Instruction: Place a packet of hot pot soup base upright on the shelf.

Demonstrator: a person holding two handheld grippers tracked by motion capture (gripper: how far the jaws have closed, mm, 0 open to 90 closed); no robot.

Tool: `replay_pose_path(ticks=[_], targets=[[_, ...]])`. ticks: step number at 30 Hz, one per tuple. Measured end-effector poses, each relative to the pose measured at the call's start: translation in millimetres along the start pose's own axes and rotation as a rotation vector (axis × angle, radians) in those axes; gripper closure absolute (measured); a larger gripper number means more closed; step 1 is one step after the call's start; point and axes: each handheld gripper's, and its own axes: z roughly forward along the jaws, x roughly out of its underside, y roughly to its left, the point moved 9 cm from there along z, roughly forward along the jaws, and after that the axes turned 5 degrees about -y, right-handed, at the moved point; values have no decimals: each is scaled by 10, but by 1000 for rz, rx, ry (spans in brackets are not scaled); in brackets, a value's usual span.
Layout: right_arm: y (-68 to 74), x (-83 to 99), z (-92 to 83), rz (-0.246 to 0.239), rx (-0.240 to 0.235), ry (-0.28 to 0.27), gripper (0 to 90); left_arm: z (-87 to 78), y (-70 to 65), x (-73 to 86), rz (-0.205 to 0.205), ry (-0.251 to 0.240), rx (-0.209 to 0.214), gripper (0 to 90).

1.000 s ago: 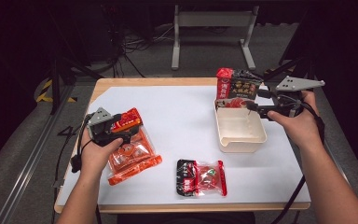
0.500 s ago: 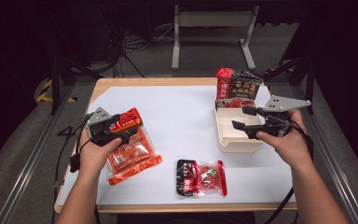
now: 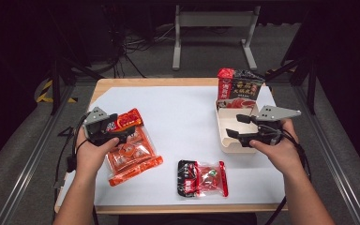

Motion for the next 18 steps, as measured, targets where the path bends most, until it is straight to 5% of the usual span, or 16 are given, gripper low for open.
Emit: replay_pose_path(ticks=[12, 18], targets=[[134, 68, 104, -15, -29, -14, 325, -64, 159, -42, -18, -24, -45, 147], [183, 139, 177, -30, -43, 0, 324, -75, 318, 0, -27, -25, -101, 144]])
